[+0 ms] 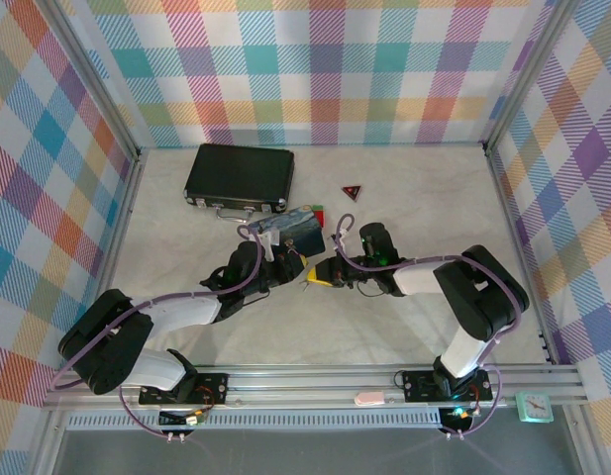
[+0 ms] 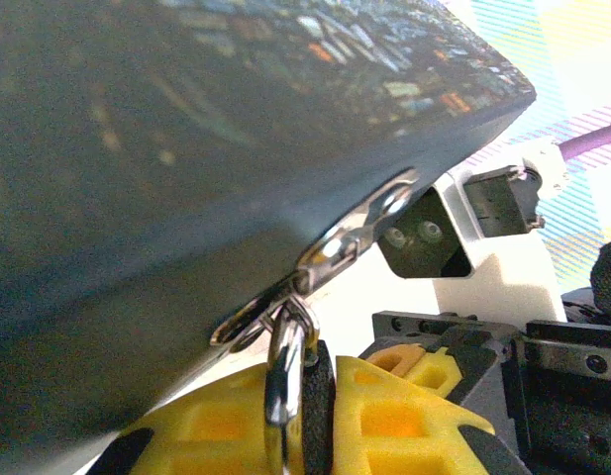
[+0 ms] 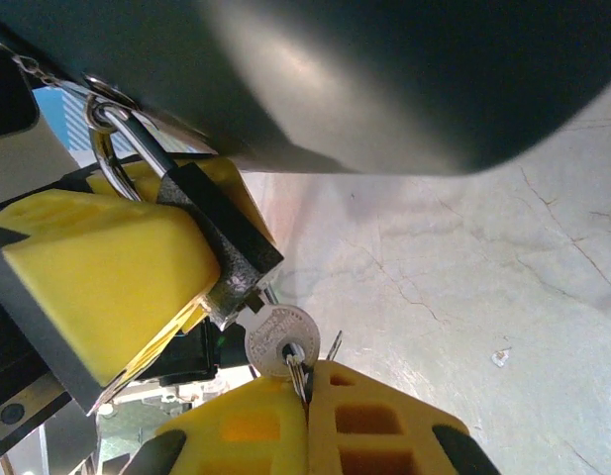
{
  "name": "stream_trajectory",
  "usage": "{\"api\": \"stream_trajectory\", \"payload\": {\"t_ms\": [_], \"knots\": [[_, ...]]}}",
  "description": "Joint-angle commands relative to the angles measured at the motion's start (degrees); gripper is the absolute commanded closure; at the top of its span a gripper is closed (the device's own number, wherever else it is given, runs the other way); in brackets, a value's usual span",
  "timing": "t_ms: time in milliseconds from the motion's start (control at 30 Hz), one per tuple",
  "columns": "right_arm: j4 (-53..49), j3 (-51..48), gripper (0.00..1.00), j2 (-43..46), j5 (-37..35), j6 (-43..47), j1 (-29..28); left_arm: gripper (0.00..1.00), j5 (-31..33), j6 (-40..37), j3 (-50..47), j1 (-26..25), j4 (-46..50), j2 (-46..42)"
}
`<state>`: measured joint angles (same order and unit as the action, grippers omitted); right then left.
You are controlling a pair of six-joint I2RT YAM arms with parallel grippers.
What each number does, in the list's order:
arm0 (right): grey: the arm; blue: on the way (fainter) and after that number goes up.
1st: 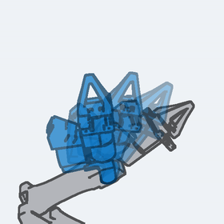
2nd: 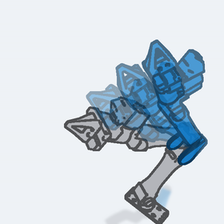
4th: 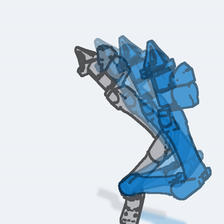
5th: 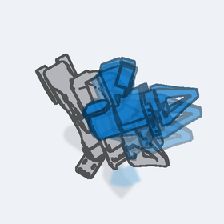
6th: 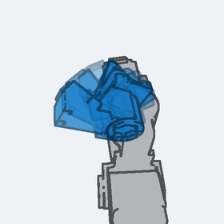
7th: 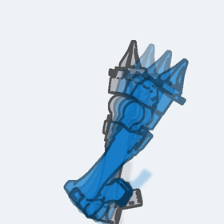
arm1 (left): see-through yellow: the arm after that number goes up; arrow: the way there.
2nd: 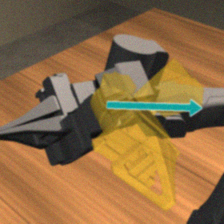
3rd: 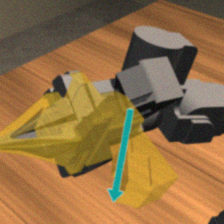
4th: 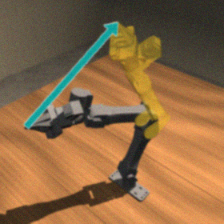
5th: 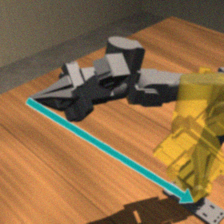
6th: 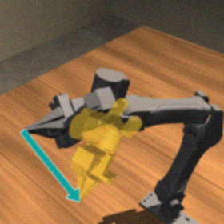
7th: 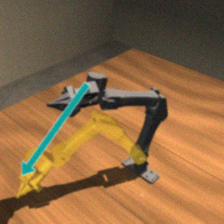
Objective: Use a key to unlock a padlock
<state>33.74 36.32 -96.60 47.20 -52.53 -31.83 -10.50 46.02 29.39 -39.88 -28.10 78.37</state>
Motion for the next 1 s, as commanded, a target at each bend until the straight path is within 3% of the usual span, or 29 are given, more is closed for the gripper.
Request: {"api": "stream_trajectory", "payload": {"t_ms": [0,133,300,500,800,967], "knots": [[-2.04,1.39,0.9,4.69,-9.58,5.39,2.94,1.0,-0.73,2.31,0.43,-1.17,8.92,-1.5],[-14.13,2.46,0.81,8.58,-15.24,14.96,1.58,1.0,2.99,7.5,1.28,-1.18,11.0,-1.33],[-17.83,2.03,0.67,9.44,-15.76,19.47,0.49,1.0,4.27,10.21,2.62,-1.25,11.32,0.55],[-29.52,5.56,0.6,12.82,-25.2,33.17,-7.15,1.0,3.66,13.05,3.37,-1.51,10.32,2.65],[-25.33,4.29,0.61,12.37,-33.48,42.01,-14.56,1.0,0.22,17.03,4.97,-1.45,10.66,4.52],[-22.85,4.43,0.63,9.81,-35.63,44.71,-15.54,1.0,-0.31,18.14,4.85,-1.48,10.95,3.32]]}}
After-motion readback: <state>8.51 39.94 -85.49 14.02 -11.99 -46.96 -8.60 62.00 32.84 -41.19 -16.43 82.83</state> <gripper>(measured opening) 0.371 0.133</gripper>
